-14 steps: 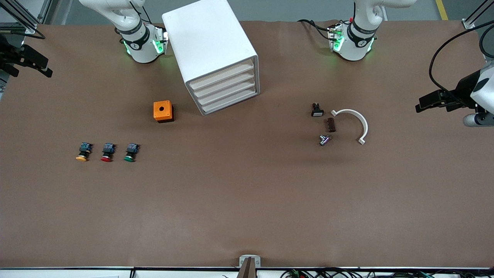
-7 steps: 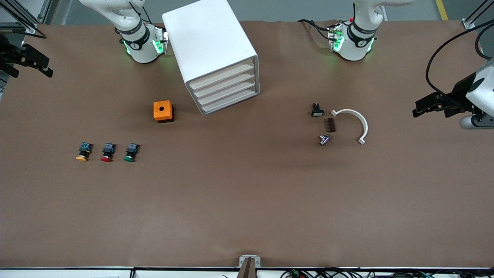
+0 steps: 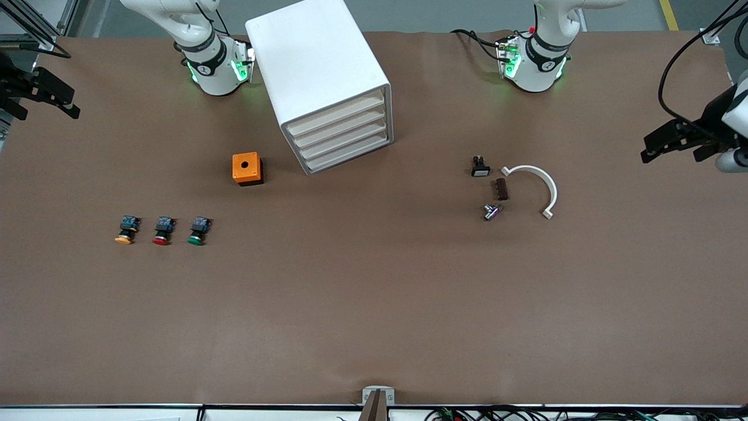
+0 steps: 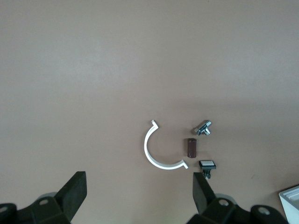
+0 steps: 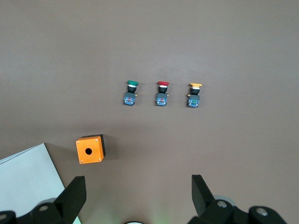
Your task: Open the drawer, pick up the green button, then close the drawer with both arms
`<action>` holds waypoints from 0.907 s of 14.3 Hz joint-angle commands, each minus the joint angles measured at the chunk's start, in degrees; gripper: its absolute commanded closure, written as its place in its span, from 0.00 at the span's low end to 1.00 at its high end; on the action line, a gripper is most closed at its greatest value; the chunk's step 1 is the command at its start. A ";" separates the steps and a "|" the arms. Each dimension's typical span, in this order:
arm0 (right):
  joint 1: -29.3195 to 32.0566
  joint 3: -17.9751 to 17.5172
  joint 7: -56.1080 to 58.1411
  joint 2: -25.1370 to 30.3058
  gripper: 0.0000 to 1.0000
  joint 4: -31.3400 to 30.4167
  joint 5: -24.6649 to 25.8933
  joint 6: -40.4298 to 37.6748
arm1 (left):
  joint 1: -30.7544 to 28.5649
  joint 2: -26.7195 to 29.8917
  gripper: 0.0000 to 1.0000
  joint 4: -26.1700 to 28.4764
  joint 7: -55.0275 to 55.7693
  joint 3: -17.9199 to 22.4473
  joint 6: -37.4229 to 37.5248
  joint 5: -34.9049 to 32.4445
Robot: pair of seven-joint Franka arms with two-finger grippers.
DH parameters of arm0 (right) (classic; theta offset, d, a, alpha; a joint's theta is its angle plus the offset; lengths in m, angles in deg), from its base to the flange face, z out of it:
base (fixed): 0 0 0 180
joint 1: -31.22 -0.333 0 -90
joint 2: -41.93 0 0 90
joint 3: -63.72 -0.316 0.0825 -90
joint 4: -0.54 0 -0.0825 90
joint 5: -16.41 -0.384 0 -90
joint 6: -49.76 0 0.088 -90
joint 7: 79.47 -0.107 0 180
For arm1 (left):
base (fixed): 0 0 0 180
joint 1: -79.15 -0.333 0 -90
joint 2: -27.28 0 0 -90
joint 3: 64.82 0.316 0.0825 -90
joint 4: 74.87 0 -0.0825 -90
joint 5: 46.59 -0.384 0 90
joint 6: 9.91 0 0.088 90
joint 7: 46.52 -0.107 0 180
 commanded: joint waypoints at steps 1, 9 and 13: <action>0.42 -0.46 0.76 0.90 0.00 -0.31 -0.11 0.26 | -0.90 3.56 0.00 2.07 -0.04 -0.99 0.96 -0.72; -0.46 -0.46 0.76 0.81 0.00 -0.40 -0.11 0.52 | -0.72 4.01 0.00 0.66 -0.04 -0.90 3.77 -0.45; -0.54 -0.55 0.76 0.81 0.00 -0.31 -0.11 0.70 | -0.72 3.74 0.00 0.31 -0.21 -0.90 3.86 -0.54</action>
